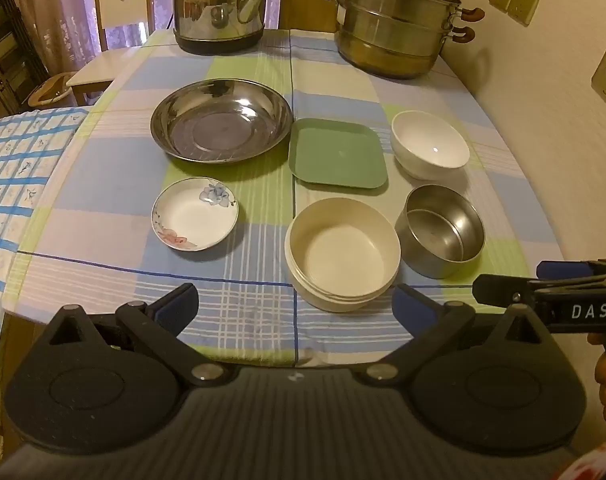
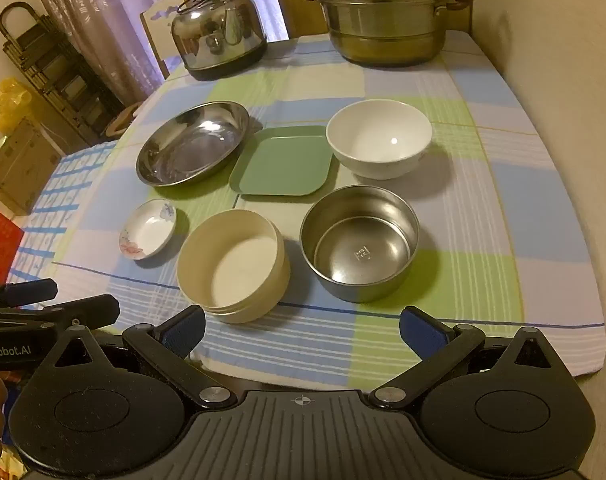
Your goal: Organize plates and bowls
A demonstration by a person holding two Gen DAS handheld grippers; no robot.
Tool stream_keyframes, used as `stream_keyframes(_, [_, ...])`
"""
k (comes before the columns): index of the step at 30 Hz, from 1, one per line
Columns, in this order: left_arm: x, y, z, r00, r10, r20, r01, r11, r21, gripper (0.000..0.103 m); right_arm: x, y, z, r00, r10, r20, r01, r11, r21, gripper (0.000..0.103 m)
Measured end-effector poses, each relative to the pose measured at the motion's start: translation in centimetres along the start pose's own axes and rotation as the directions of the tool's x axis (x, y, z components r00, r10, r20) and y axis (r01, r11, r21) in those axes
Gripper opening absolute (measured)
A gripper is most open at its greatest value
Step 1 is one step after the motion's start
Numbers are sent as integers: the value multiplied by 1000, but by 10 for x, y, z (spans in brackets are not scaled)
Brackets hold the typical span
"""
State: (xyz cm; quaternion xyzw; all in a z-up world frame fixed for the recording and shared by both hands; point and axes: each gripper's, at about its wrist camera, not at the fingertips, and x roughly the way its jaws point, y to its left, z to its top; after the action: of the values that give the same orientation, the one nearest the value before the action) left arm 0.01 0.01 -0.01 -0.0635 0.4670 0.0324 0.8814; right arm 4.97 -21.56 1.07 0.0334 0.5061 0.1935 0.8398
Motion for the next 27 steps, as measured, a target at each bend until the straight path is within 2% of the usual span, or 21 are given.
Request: stream_keyframes(27, [0,0,0,1000,-5,0,5,1000,0,102,-2,-4,5,1000,-2,-2,2,1000,1,103])
